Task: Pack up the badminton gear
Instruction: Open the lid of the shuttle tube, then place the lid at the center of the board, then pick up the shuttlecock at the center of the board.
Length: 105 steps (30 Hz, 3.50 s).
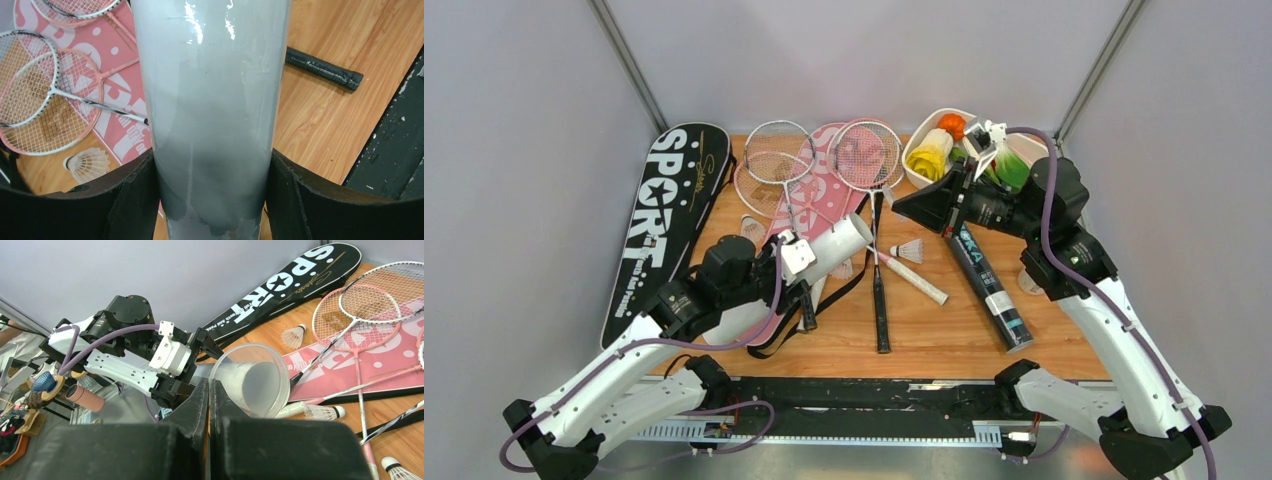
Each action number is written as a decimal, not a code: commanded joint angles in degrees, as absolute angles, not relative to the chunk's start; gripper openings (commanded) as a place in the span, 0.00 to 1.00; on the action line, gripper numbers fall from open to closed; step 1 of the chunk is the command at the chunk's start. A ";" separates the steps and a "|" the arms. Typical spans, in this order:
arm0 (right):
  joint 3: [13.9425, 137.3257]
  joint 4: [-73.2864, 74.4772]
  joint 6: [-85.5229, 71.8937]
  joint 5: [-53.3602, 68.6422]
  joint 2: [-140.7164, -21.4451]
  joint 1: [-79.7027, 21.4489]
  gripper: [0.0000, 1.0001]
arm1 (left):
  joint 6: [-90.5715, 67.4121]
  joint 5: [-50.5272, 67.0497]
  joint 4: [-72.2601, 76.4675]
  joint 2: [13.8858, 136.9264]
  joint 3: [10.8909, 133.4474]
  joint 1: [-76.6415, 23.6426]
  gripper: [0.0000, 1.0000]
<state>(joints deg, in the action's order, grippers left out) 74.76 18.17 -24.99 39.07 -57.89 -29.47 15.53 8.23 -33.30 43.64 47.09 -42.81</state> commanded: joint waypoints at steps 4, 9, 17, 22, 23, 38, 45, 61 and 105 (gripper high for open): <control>71.20 20.33 -23.04 33.28 -56.32 -28.74 0.00 | 15.83 3.24 -31.11 40.99 49.13 -42.67 0.36; 62.21 25.37 -23.51 23.02 -53.94 -28.89 0.00 | 15.72 -2.00 -24.48 37.16 46.97 -42.70 0.37; 39.42 27.75 -31.43 15.36 -50.26 -35.17 0.00 | 15.91 -5.86 -12.20 29.91 40.27 -42.69 0.36; 34.37 26.46 -38.30 7.16 -52.25 -45.34 0.00 | 16.49 -8.84 -9.93 27.12 37.09 -42.67 0.36; 33.83 26.31 -39.19 4.55 -53.15 -47.37 0.00 | 16.87 -9.22 -10.04 27.08 37.04 -42.70 0.36; 37.37 25.76 -37.81 -8.75 -59.07 -52.15 0.38 | 17.18 -9.51 -10.45 24.89 36.37 -42.71 0.36; 41.94 21.53 -30.40 -14.69 -59.09 -48.17 0.44 | 15.37 -5.99 -10.54 25.55 36.45 -42.70 0.35; 39.84 1.66 -24.09 5.38 -72.79 -24.94 0.48 | 13.26 -1.57 -10.55 26.69 36.12 -42.71 0.34; 70.70 24.86 -3.89 52.03 -53.48 -19.99 0.00 | 23.19 7.41 -25.57 31.05 41.67 -42.71 0.33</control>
